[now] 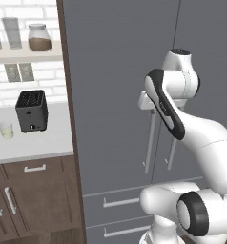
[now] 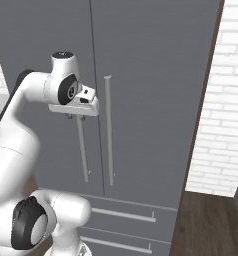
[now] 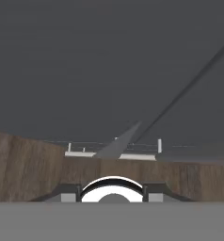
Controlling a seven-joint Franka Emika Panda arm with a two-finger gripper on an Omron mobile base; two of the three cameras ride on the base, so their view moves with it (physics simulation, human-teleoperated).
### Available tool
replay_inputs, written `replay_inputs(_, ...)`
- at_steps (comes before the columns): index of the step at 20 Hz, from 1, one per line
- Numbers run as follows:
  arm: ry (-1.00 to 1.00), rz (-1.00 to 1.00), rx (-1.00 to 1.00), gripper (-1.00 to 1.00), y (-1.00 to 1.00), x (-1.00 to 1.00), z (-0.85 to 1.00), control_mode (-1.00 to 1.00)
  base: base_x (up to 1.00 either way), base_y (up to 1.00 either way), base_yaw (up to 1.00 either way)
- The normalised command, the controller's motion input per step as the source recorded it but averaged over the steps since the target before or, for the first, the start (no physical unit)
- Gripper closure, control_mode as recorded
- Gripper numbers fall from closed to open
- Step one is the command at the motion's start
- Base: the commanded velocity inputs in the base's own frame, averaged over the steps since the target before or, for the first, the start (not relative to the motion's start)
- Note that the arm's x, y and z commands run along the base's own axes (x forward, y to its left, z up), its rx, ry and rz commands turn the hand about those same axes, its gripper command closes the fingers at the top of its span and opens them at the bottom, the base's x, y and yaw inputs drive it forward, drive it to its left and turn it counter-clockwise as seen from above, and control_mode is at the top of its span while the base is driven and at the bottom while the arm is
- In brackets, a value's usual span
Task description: Grab a lemon wedge from the fridge and one ice cube from the ice bowl, and put them in the glass of lemonade.
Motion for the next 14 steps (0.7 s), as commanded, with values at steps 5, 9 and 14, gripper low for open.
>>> replay_inputs(5,-0.01,0.00,0.00,-1.00,0.00,-0.24,-0.04,-1.00,0.00,0.00,0.00)
replay_inputs(9,0.04,-0.02,0.01,-1.00,-0.07,-0.39,-0.12,-1.00,0.00,0.00,0.00)
replay_inputs(14,0.11,-0.01,0.00,-1.00,-0.01,-0.06,-0.19,-1.00,0.00,0.00,0.00)
